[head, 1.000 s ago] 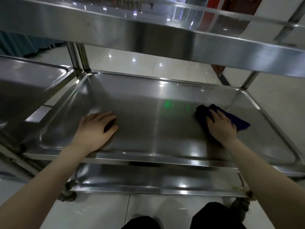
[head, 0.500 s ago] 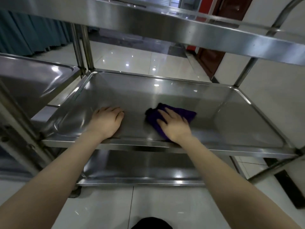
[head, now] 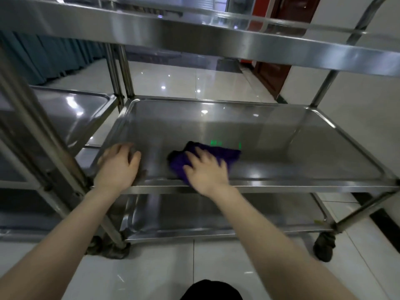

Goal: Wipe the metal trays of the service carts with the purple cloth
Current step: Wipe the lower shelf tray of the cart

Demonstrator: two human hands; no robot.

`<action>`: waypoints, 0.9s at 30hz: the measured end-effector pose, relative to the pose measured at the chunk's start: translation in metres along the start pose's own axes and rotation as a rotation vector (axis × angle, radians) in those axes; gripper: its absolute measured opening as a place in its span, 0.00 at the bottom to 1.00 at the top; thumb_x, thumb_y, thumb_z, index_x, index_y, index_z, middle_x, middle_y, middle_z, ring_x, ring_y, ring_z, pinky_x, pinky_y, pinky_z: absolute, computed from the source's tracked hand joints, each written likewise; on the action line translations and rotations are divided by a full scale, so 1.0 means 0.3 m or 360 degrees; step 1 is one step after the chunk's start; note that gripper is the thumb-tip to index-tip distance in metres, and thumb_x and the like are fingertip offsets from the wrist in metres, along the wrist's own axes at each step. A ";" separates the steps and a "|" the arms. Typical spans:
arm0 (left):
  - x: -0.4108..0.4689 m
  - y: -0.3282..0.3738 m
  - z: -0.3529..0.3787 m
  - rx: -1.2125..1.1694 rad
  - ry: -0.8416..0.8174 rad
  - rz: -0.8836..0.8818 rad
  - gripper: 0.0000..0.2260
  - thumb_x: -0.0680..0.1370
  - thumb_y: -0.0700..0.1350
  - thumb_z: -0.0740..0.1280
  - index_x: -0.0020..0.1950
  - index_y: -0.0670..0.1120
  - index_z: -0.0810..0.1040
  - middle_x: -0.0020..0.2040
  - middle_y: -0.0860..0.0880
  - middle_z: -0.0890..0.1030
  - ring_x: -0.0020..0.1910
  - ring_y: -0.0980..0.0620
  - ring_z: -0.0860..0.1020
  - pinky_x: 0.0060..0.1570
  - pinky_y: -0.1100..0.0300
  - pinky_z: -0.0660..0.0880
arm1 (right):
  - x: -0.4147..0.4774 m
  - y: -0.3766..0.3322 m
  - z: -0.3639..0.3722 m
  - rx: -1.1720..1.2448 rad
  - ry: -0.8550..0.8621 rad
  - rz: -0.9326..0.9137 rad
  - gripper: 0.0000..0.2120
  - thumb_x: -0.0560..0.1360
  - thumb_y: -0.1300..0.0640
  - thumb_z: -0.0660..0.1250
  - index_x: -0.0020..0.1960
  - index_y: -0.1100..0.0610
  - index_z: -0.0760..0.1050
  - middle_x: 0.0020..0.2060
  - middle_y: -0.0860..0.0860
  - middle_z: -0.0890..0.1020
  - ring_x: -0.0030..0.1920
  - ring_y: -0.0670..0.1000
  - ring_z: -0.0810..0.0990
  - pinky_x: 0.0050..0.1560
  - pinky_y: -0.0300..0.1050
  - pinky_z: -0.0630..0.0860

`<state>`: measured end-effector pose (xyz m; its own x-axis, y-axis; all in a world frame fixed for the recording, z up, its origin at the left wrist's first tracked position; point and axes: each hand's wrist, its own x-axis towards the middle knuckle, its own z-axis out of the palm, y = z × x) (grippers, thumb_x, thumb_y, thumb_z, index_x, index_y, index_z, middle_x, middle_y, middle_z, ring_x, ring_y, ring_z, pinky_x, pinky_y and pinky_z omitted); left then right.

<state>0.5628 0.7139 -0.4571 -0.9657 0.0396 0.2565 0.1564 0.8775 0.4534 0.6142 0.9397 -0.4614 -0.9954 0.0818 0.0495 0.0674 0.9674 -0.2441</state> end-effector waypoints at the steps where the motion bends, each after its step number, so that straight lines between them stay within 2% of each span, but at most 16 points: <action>1: 0.000 -0.001 -0.003 -0.0015 -0.0011 0.0013 0.19 0.81 0.53 0.58 0.67 0.45 0.72 0.66 0.40 0.72 0.65 0.39 0.69 0.64 0.45 0.68 | 0.012 -0.091 0.022 0.0024 -0.0052 -0.0078 0.24 0.80 0.42 0.50 0.76 0.41 0.56 0.78 0.45 0.53 0.77 0.50 0.51 0.72 0.63 0.48; 3: 0.009 -0.023 -0.022 -0.0049 -0.0076 0.0035 0.19 0.80 0.52 0.59 0.69 0.45 0.70 0.68 0.40 0.70 0.67 0.39 0.68 0.66 0.45 0.67 | 0.030 -0.173 0.031 0.0084 -0.0109 -0.0153 0.24 0.81 0.42 0.49 0.76 0.41 0.55 0.78 0.45 0.53 0.77 0.50 0.50 0.73 0.63 0.46; 6: 0.006 -0.068 -0.037 0.0111 -0.0141 0.0074 0.22 0.79 0.52 0.61 0.72 0.47 0.66 0.72 0.41 0.64 0.72 0.39 0.60 0.70 0.44 0.62 | 0.011 -0.101 0.009 0.0103 -0.0048 -0.0133 0.23 0.81 0.41 0.50 0.76 0.40 0.57 0.78 0.44 0.55 0.77 0.50 0.53 0.73 0.59 0.48; 8: -0.003 -0.066 -0.030 0.0177 -0.0120 0.0137 0.21 0.79 0.54 0.60 0.71 0.48 0.67 0.71 0.42 0.64 0.71 0.40 0.61 0.70 0.46 0.62 | -0.015 0.012 -0.023 0.0071 0.0033 0.0017 0.23 0.81 0.41 0.52 0.75 0.40 0.58 0.77 0.44 0.57 0.76 0.50 0.56 0.73 0.58 0.52; 12: -0.004 -0.050 -0.026 0.0091 -0.0185 0.0022 0.21 0.79 0.56 0.58 0.70 0.48 0.67 0.71 0.43 0.65 0.70 0.41 0.62 0.69 0.49 0.62 | -0.095 0.277 -0.096 -0.0056 0.0159 0.0408 0.23 0.81 0.42 0.54 0.75 0.41 0.60 0.76 0.46 0.60 0.74 0.53 0.62 0.71 0.59 0.58; 16: 0.000 -0.050 -0.025 0.0012 -0.0140 -0.0034 0.21 0.79 0.54 0.59 0.70 0.47 0.67 0.69 0.42 0.68 0.68 0.41 0.65 0.67 0.47 0.66 | -0.133 0.342 -0.117 -0.0050 0.0139 0.0635 0.23 0.80 0.41 0.52 0.75 0.41 0.60 0.77 0.47 0.59 0.74 0.55 0.61 0.71 0.62 0.56; 18: -0.001 -0.045 -0.028 -0.0070 -0.0101 -0.0099 0.21 0.80 0.52 0.59 0.70 0.46 0.67 0.67 0.41 0.69 0.67 0.40 0.67 0.66 0.46 0.67 | -0.108 0.250 -0.089 -0.0081 0.0128 0.0512 0.23 0.80 0.41 0.53 0.74 0.40 0.60 0.77 0.45 0.58 0.74 0.53 0.60 0.71 0.62 0.57; 20: -0.002 -0.040 -0.035 -0.0197 -0.0060 -0.0140 0.19 0.81 0.52 0.57 0.70 0.46 0.68 0.66 0.40 0.71 0.66 0.40 0.69 0.65 0.46 0.68 | -0.050 0.090 -0.036 -0.0105 0.0113 0.0242 0.23 0.80 0.40 0.53 0.74 0.38 0.59 0.77 0.43 0.57 0.75 0.51 0.60 0.72 0.60 0.58; 24: 0.003 -0.040 -0.050 -0.0474 -0.0002 -0.0158 0.16 0.82 0.49 0.54 0.67 0.44 0.70 0.66 0.41 0.72 0.65 0.41 0.69 0.64 0.50 0.66 | 0.071 -0.291 0.071 0.0021 -0.0070 -0.0174 0.24 0.80 0.40 0.51 0.75 0.38 0.57 0.78 0.43 0.55 0.76 0.50 0.53 0.72 0.62 0.50; 27: -0.004 -0.045 -0.059 -0.0450 -0.0045 -0.0076 0.17 0.83 0.49 0.52 0.68 0.44 0.69 0.67 0.41 0.72 0.65 0.42 0.70 0.65 0.50 0.67 | 0.098 -0.360 0.084 0.0072 -0.0158 -0.0321 0.24 0.80 0.41 0.50 0.76 0.39 0.56 0.78 0.44 0.55 0.77 0.51 0.53 0.72 0.63 0.48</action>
<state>0.5654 0.6937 -0.4484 -0.9782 0.0180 0.2070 0.1582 0.7108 0.6854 0.5758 0.8315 -0.4581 -0.9904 -0.1380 0.0069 -0.1343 0.9500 -0.2820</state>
